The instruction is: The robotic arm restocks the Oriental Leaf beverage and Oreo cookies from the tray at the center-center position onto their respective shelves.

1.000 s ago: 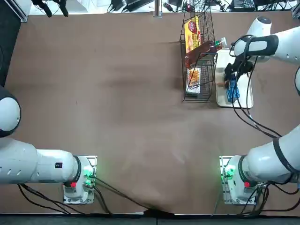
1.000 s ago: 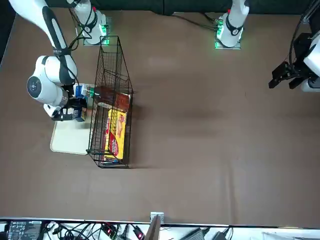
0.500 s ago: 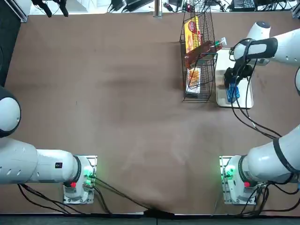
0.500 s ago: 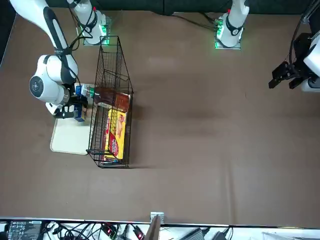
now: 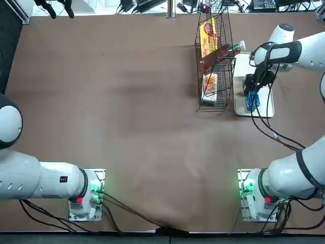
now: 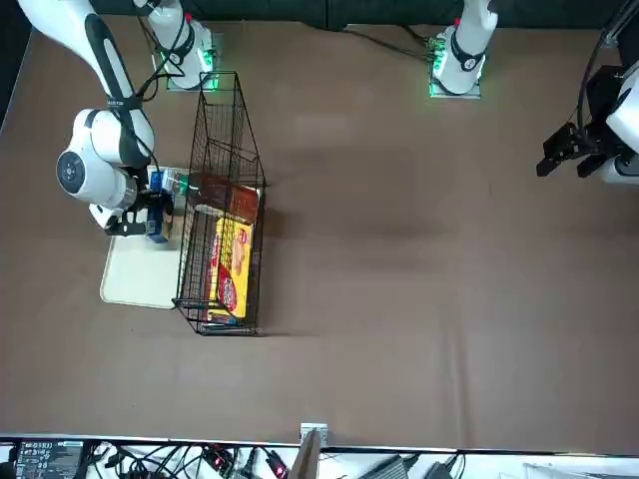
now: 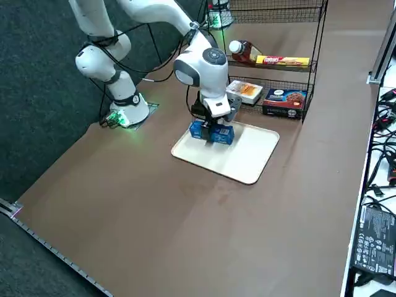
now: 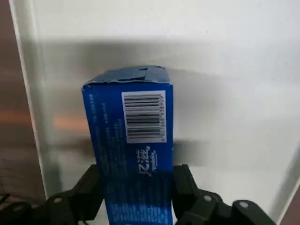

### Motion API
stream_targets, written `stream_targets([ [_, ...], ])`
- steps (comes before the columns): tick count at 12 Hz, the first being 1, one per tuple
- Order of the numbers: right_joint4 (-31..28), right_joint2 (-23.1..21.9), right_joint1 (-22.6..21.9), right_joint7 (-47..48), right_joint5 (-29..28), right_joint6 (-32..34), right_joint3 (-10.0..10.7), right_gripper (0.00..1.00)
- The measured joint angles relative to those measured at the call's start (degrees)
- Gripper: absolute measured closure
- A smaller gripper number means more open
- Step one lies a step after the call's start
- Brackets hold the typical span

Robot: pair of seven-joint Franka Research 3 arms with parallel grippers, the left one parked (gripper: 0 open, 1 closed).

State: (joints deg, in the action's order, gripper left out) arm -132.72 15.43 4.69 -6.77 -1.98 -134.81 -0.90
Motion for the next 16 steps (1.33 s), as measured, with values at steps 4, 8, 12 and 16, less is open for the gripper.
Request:
stream_targets([
  [4,0.2,-0.3,0.1,0.0,0.0,0.0,0.0,0.42],
  [8,2.9,-0.8,1.0,-0.2,0.0,1.1,0.4,0.45],
  [12,13.9,-2.6,2.3,-0.3,0.0,15.1,0.5,0.45],
  [16,28.1,-3.3,2.9,-0.3,0.0,25.3,0.5,0.45],
])
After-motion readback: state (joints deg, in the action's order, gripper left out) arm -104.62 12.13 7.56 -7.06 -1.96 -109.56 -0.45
